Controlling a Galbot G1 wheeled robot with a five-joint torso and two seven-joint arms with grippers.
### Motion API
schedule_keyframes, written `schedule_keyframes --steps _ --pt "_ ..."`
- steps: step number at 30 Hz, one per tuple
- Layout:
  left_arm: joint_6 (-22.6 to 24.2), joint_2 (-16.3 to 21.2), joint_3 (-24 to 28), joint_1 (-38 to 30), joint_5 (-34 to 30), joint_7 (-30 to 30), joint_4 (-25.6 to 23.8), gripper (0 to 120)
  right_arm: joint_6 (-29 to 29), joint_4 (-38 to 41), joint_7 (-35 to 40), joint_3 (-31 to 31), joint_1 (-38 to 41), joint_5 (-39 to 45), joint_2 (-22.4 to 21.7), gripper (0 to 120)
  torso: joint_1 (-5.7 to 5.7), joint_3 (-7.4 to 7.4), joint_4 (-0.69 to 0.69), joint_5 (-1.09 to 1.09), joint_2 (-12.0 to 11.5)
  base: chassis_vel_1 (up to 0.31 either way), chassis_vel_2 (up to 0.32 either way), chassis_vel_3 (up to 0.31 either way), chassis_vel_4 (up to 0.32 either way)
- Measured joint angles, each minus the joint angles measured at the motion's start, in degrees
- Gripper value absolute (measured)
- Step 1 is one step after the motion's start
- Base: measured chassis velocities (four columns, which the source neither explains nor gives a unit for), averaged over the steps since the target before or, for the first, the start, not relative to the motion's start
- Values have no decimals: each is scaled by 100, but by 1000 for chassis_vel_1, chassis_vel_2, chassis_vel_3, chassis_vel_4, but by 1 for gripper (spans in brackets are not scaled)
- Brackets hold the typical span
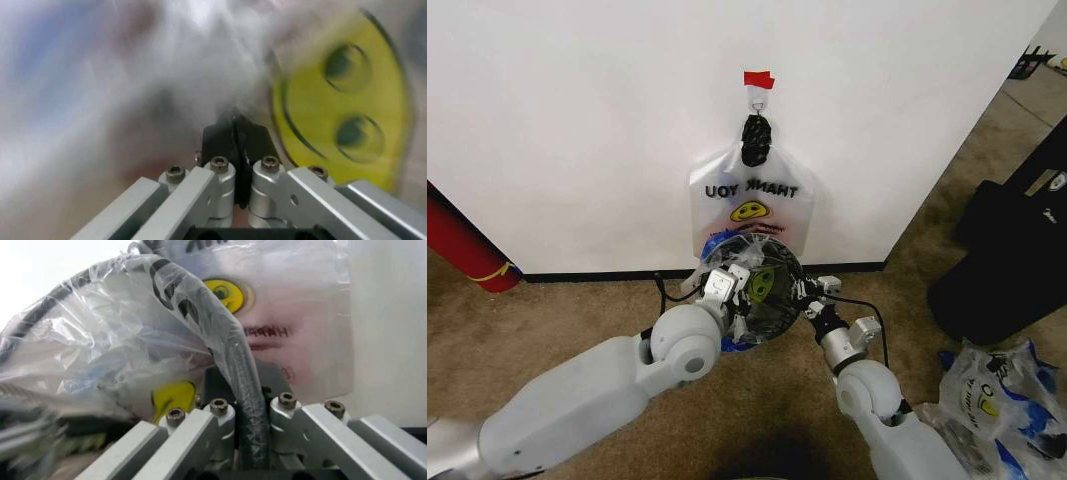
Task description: Pick up the garbage bag from the wall and place it over the trash bin.
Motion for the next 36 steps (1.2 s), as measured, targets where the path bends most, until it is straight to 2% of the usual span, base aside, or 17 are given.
schedule_keyframes --steps 14,24,36 --pt "-5 -502 279 -271 802 37 981 0 -31 119 52 -140 -91 127 111 0 -1 0 0 0 0 0 0 0 0" --pt "-6 -814 351 -397 1002 87 1517 0 -66 289 73 -190 -247 302 92 0 -1 0 0 0 0 0 0 0 0" --pt "-6 -998 364 -456 1163 228 1964 0 -130 501 99 -254 -325 524 61 0 -1 0 0 0 0 0 0 0 0"
